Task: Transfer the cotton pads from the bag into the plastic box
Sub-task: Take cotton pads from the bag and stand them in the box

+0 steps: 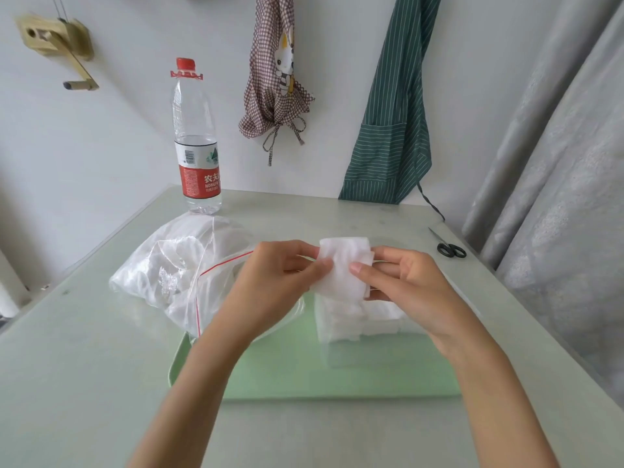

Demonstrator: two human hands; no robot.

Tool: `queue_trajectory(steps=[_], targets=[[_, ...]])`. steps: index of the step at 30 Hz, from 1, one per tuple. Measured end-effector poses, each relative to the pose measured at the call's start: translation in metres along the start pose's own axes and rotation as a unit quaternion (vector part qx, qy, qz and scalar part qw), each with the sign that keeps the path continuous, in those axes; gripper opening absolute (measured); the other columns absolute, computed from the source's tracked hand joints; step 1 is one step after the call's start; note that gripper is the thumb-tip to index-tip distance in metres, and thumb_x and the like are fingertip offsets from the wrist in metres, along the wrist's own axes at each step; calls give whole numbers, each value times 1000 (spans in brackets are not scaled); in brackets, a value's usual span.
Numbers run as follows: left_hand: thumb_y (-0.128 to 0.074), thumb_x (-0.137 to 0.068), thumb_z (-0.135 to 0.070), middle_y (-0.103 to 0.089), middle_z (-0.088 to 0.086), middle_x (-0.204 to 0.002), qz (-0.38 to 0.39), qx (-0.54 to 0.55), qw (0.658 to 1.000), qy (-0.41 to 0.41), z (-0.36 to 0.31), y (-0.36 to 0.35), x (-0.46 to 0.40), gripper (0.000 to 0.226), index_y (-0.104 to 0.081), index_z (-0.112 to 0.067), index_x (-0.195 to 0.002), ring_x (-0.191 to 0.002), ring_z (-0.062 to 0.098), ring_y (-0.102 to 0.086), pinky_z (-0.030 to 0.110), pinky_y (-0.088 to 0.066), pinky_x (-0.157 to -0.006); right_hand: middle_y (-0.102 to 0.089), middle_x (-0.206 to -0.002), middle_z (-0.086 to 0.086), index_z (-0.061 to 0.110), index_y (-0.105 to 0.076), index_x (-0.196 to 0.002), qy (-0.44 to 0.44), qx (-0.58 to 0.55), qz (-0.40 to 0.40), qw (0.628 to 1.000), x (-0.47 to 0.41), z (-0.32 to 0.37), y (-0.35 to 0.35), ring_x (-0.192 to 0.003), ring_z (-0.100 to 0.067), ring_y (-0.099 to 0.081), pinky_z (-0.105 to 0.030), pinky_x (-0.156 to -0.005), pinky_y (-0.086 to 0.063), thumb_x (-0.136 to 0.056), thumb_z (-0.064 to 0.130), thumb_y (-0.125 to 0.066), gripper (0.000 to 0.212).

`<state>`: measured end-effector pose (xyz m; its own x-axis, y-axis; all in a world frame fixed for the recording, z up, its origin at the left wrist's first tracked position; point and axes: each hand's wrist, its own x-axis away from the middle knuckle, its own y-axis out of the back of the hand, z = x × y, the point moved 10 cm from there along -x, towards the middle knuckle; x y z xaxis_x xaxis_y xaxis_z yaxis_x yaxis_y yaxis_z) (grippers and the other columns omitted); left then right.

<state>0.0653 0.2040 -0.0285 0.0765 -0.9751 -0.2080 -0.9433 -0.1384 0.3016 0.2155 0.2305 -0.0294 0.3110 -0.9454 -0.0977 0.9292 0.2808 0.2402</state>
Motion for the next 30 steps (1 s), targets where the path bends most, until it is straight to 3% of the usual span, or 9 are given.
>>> queue_trajectory(steps=[4, 8, 11, 15, 18, 20, 22, 24, 30], targets=[[-66, -74, -46, -75, -4, -75, -45, 35, 998, -2, 7, -12, -13, 28, -68, -20, -85, -81, 20, -71, 49, -52, -86, -74, -97, -5, 16, -61, -115, 1, -49, -27, 998, -6, -6, 13, -89, -19, -70, -27, -82, -56, -84, 13, -68, 33], [-69, -82, -35, -74, -4, -76, -37, 42, 998, -17, 11, -29, -23, 22, -67, -15, -89, -74, 8, -68, 38, -55, -82, -74, -95, -3, 18, -63, -110, 0, -80, -67, 994, -13, -17, 23, -84, -13, -69, -22, -77, -55, -86, 7, -64, 26], [-60, -89, -26, -72, -9, -92, 39, -160, 983, -77, 7, -44, -31, 10, -69, -23, -93, -88, 3, -65, 30, -51, -88, -73, -97, -4, 14, -64, -110, -38, -51, -64, 996, -23, -32, 35, -82, -12, -66, -21, -76, -54, -88, 3, -60, 25], [-40, -95, -21, -64, -10, -117, 202, -535, 803, -169, 3, -76, -35, 33, -63, -37, -114, -113, 12, -54, 28, -30, -103, -60, -112, 6, 24, -60, -105, -139, 140, 52, 979, -40, -56, 38, -90, 0, -59, -17, -75, -51, -90, 5, -60, 24], [-34, -94, -18, -63, -7, -118, 272, -607, 724, -181, 11, -87, -34, 39, -61, -34, -117, -118, 13, -51, 33, -28, -106, -63, -117, -2, 15, -60, -115, -206, 190, 169, 945, -42, -74, 26, -97, -9, -63, -22, -83, -53, -87, 5, -64, 30], [-30, -94, -18, -64, -6, -113, 297, -625, 701, -175, 21, -91, -32, 39, -61, -30, -116, -117, 15, -50, 35, -29, -105, -71, -95, -1, 13, -59, -110, -237, 180, 222, 929, -41, -80, 14, -80, -8, -66, -21, -78, -54, -86, 2, -64, 26], [-28, -96, -19, -62, -5, -114, 302, -629, 696, -167, 27, -91, -32, 38, -60, -27, -116, -119, 15, -47, 35, -30, -104, -71, -77, 5, 11, -58, -105, -257, 168, 258, 916, -38, -84, 1, -65, -3, -64, -16, -69, -53, -86, 0, -64, 23], [-28, -97, -20, -61, -7, -118, 295, -621, 707, -165, 28, -90, -32, 39, -59, -27, -119, -123, 14, -43, 35, -31, -103, -66, -77, 3, 13, -60, -104, -259, 195, 281, 903, -36, -90, -8, -65, -3, -61, -13, -64, -50, -86, 1, -64, 23], [-28, -97, -21, -63, -7, -114, 287, -608, 723, -157, 31, -90, -35, 38, -59, -27, -118, -121, 13, -44, 34, -31, -101, -54, -56, 20, 28, -71, -93, -161, 380, 295, 861, -38, -91, -22, -50, 9, -50, -4, -50, -35, -79, 22, -74, 16]])
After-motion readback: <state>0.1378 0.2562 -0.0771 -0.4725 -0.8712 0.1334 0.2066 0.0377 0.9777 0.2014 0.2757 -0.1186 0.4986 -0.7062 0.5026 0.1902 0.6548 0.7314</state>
